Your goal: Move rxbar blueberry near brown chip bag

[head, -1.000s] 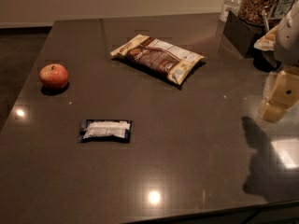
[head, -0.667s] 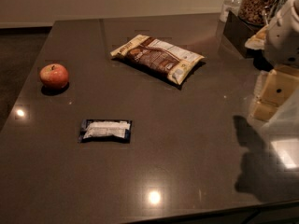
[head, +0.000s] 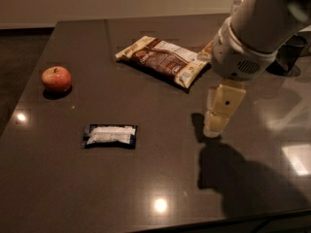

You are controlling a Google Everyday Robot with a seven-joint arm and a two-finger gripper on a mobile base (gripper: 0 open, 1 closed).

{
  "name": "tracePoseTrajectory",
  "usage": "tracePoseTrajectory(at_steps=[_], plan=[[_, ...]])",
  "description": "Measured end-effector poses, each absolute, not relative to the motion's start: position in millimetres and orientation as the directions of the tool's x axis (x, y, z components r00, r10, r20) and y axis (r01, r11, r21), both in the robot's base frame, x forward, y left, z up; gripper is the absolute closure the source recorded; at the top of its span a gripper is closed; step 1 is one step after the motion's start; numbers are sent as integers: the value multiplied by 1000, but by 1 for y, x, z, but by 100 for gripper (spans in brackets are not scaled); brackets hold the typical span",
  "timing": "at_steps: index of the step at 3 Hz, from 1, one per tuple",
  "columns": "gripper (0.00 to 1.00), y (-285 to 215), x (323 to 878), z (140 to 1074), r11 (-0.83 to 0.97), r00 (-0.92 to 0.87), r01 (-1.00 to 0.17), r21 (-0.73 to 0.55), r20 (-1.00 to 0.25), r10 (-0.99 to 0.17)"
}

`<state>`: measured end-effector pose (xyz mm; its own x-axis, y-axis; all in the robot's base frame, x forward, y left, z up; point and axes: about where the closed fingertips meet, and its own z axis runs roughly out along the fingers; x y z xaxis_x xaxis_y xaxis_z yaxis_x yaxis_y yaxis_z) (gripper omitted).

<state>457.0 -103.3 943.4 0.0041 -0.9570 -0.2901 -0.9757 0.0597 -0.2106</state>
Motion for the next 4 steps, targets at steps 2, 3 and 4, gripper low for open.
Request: tracePoseTrajectory(at_steps=[2,3,4], plan=[[0,-37,463,905,-49,101,-982,-181,-290,-952],[0,-9,463,884,-87,128,-985,-149,-286,-950],[0,12,462,871,-106,136,-988,-114,-290,-947]])
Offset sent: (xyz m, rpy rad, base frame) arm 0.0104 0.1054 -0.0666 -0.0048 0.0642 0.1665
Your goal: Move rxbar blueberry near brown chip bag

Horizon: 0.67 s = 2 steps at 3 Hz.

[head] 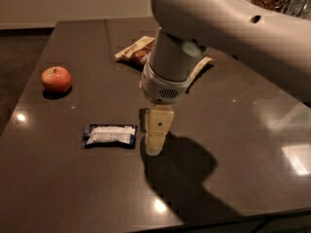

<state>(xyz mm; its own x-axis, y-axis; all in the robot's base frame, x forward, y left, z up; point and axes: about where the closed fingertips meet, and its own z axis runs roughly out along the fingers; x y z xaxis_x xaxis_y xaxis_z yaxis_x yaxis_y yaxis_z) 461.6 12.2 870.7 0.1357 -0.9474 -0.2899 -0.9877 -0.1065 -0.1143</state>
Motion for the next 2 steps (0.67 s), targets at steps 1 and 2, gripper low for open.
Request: tracePoseTrajectory(at_steps=[1,2], plan=[[0,37,455,858,-128,145,-989,-75,-306,-941],[0,61,450,850,-140,148,-989,-48,-318,-937]])
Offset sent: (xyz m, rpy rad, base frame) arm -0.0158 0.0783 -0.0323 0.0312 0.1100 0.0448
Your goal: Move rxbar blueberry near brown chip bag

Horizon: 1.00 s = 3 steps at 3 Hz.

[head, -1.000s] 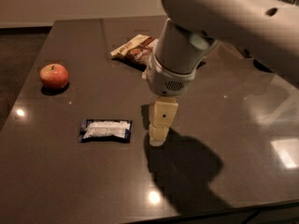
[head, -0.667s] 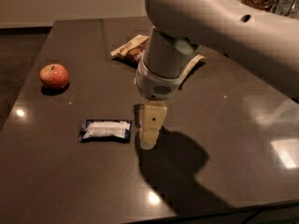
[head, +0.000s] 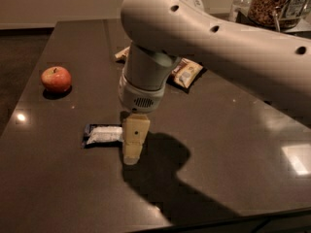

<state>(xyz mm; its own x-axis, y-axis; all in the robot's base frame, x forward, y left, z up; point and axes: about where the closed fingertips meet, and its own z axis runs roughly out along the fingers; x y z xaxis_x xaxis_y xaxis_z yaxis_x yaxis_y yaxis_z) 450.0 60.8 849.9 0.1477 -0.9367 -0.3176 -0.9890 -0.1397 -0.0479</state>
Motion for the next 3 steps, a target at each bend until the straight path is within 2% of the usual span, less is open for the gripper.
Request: tracePoseTrajectory(at_steps=[2,3], plan=[[0,95,447,837,-144,141,-989,-14,-331,-933],[16,103,448,833,-141,132,-990,2,-331,-934]])
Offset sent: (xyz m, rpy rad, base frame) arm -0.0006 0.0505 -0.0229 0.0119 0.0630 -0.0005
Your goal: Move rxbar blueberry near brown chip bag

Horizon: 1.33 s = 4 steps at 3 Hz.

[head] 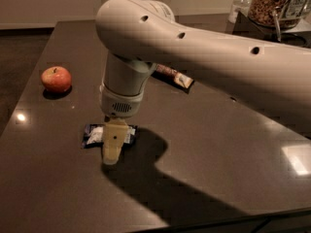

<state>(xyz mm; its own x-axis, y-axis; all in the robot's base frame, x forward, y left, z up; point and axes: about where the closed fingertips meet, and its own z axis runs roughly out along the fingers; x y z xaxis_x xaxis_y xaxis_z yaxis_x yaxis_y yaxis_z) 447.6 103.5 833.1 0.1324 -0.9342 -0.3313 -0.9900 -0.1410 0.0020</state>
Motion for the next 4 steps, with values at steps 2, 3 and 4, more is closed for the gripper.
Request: tracePoseTrajectory(at_steps=[2,3,4], plan=[[70,104,450,834,-108,96,-994,18,-339,-936],[94,100,452,835,-89,78,-996,16,-342,-936],[100,79,472,850,-10,17,-1000,-23,-337,-941]])
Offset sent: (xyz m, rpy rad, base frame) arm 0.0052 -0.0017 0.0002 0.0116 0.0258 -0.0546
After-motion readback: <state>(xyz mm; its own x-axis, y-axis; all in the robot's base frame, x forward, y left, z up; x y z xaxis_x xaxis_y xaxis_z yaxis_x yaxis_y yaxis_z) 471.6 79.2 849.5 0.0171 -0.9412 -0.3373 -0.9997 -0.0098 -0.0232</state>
